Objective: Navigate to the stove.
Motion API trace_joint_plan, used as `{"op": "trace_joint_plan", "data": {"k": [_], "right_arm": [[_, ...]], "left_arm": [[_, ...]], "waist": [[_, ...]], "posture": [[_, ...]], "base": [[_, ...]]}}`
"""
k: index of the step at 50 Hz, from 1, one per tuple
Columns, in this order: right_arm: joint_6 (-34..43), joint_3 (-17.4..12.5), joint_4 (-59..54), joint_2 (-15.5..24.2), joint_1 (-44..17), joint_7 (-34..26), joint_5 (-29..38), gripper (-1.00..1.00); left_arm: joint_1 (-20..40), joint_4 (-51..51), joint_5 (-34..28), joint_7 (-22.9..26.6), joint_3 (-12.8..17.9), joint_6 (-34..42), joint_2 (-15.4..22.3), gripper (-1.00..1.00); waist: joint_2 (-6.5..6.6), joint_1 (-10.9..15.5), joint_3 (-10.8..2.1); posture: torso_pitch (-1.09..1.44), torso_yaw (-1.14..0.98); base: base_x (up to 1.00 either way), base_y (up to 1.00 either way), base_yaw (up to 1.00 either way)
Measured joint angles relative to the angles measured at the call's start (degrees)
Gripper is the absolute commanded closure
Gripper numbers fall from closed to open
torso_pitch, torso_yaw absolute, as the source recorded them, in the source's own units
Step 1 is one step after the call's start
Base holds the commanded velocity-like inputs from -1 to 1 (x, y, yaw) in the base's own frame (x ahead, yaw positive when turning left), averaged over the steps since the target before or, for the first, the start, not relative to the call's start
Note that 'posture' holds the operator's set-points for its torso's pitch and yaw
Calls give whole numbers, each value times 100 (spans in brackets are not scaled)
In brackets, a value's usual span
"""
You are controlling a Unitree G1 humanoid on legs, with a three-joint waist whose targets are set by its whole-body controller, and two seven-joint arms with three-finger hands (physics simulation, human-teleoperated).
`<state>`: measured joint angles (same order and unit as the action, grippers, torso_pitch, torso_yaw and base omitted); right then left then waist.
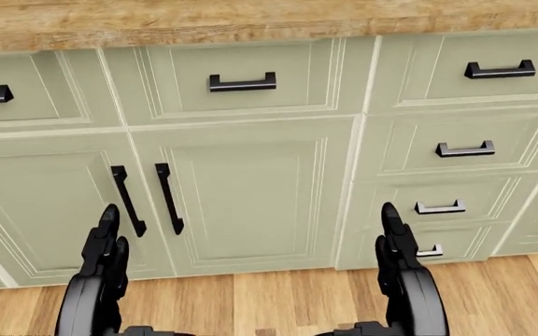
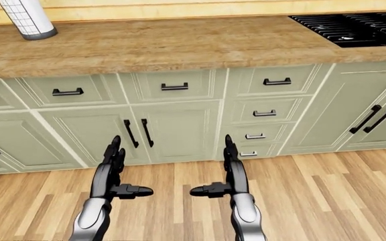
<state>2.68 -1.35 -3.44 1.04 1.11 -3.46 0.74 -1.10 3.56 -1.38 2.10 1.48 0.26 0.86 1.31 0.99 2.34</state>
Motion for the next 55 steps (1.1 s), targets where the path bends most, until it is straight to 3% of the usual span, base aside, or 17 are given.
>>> {"op": "trace_joint_plan", "data": {"k": [5, 7, 10, 14, 16, 19, 21, 26, 28, 29, 31, 35, 39, 42, 46, 50, 55], "right_arm": [[-20, -32, 49, 0, -20, 15, 0, -100], [-18, 34, -22, -35, -6, 1, -2, -100], [37, 87, -78, -48, 45, -33, -2, -100], [4, 68, 39, -50, -18, -26, -2, -100], [-43, 60, 69, -40, -36, -21, -5, -100], [-30, -102, -52, 40, -9, 22, 1, -100], [-21, -135, -36, 42, 20, 54, 4, -100], [-27, -26, -29, 7, -2, 32, 0, -100], [-27, 0, -16, 1, -11, 14, -1, -100], [-31, 12, -12, -22, -30, 8, -1, -100], [-17, 74, -82, -54, -16, -7, -1, -100], [25, 66, -83, -37, 19, -29, -1, -100], [-42, 38, 23, -38, -40, -6, -3, -100], [-74, 46, 40, -10, -49, -12, -8, -100], [-21, -119, -69, 38, 25, 46, 2, -100], [2, -56, -59, 13, 16, 46, 4, -100], [-20, 1, -20, 1, -9, 10, 1, -100]], "left_arm": [[2, 15, 0, 16, -22, 18, 5, -100], [-20, 73, -1, 3, 42, 30, 31, -100], [-73, 117, -4, -25, 91, 82, 45, -100], [-5, -14, -1, -34, 92, 24, 56, -100], [21, -56, 0, -30, 73, -9, 47, -100], [5, 51, 1, 18, -115, 11, -53, -100], [-26, 77, 1, 56, -146, 37, -48, -100], [-9, 24, 1, 23, -2, 39, 0, -100], [0, -16, 1, 4, 17, 13, 6, -100], [9, -27, 1, -1, 29, 0, 29, -100], [-8, 41, -1, -15, 74, 8, 45, -100], [-52, 70, -1, -27, 72, 62, 38, -100], [-9, 1, -1, -19, 62, 16, 45, -100], [13, -11, -2, -20, 56, 2, 14, -100], [-24, 70, -2, 45, -132, 35, -46, -100], [-17, 61, -2, 36, -34, 57, -8, -100], [0, -3, -2, 0, 8, 9, 2, -100]], "waist": [[137, 13, -23], [69, 66, -15], [170, 62, -107], [-137, 74, -46], [-445, 10, -115], [-437, -146, -73], [-329, -143, -52], [98, -40, 73], [282, -20, 69], [305, 19, 42], [261, 63, 72], [177, 50, -38], [-164, 84, -34], [-483, 17, -145], [-354, -114, -77], [-92, -64, 6], [107, -28, 23]], "posture": [[0, 0], [0, 0], [0, 0], [0, 0], [0, 0], [0, 0], [0, 0], [0, 0], [0, 0], [0, 0], [0, 0], [0, 0], [0, 0], [0, 0], [0, 0], [0, 0], [0, 0]], "base": [[0, -49, 0], [0, -49, 0], [0, -49, 0], [0, -48, 0], [0, -49, 0], [0, -49, 0], [0, -49, 0], [0, -49, 0], [0, -49, 0], [0, -50, 0], [0, -48, 0], [0, -49, 0], [0, -49, 0], [0, -49, 0], [0, -49, 0], [0, -49, 0], [0, -49, 0]]}}
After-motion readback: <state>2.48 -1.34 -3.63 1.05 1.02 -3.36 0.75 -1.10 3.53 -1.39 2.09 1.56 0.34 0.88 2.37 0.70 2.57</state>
